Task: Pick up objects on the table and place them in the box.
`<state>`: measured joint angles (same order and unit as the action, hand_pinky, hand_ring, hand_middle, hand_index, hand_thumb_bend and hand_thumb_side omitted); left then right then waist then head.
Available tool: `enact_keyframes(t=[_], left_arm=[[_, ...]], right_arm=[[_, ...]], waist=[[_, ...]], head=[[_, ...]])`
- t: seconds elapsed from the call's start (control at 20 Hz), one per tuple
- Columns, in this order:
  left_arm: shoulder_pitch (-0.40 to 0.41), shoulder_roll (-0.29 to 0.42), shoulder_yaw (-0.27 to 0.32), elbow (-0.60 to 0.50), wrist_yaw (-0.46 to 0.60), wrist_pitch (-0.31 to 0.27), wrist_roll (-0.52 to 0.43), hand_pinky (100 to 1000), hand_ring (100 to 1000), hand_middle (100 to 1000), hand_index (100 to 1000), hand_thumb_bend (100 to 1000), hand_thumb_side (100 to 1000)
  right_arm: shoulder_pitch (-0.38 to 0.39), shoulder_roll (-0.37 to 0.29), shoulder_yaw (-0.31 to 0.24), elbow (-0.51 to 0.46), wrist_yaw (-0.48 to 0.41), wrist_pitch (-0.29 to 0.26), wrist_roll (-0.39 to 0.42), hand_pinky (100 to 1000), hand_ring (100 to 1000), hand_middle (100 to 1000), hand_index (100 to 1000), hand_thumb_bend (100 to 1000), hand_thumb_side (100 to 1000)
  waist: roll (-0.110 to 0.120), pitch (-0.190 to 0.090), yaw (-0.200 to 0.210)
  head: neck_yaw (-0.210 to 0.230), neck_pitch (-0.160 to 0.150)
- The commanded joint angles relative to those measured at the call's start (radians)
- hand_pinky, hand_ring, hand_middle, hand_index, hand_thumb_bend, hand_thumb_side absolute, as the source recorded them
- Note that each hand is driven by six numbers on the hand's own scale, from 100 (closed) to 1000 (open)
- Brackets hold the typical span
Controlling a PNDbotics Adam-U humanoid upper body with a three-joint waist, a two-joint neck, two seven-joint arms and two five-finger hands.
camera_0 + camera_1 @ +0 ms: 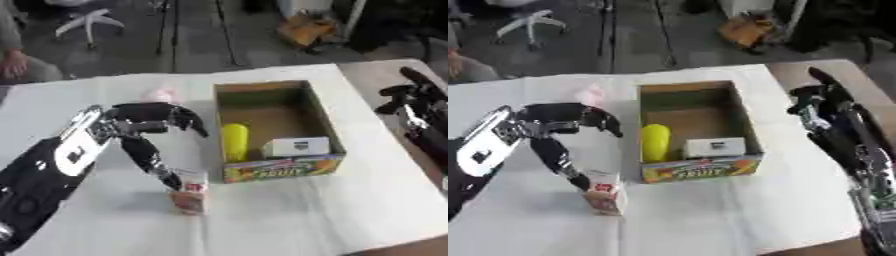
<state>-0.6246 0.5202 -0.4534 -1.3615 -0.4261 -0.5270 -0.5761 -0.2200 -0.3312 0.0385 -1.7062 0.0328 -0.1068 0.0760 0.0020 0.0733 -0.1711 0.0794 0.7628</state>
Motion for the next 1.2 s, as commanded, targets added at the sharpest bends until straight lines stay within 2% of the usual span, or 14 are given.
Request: enact_keyframes(t=[0.05, 0.5, 1.0, 1.05, 1.2], left_arm=[[-0.022, 0.03, 0.005, -0.026, -0.002, -0.277, -0.306, 739, 900, 759, 872, 1000, 688], [-0.019, 0.023, -0.016, -0.015, -0.019, -0.281, -0.331, 739, 904, 759, 874, 1000, 695], [-0.023, 0.021, -0.011, -0.022, -0.092, -0.314, -0.331, 747, 886, 755, 873, 1000, 670], [-0.024, 0.021, -0.01, -0.023, -0.096, -0.317, -0.331, 751, 819, 755, 872, 1000, 652], [-0.025, 0.024, -0.006, -0.037, -0.132, -0.328, -0.331, 752, 803, 756, 872, 1000, 643]], right_arm=[[-0.014, -0.022, -0.003, -0.007, -0.002, 0.001, -0.001, 722, 623, 713, 1000, 123, 522], [-0.014, -0.022, -0.002, -0.006, -0.004, 0.001, 0.0, 722, 623, 713, 1000, 123, 522], [-0.013, -0.022, -0.003, -0.006, -0.004, 0.001, 0.0, 722, 622, 713, 1000, 123, 523], [-0.013, -0.022, -0.003, -0.006, -0.004, 0.001, 0.0, 722, 622, 713, 1000, 122, 524], [-0.014, -0.022, -0.002, -0.005, -0.004, 0.001, 0.0, 722, 622, 713, 1000, 122, 524]], waist=[[0.0, -0.013, -0.001], [0.0, -0.013, -0.002], [0.0, -0.013, -0.003], [0.0, -0.013, -0.003], [0.0, -0.013, -0.003]], head=[[-0.001, -0.002], [-0.002, -0.002], [-0.003, -0.001], [-0.003, -0.001], [-0.004, -0.001]])
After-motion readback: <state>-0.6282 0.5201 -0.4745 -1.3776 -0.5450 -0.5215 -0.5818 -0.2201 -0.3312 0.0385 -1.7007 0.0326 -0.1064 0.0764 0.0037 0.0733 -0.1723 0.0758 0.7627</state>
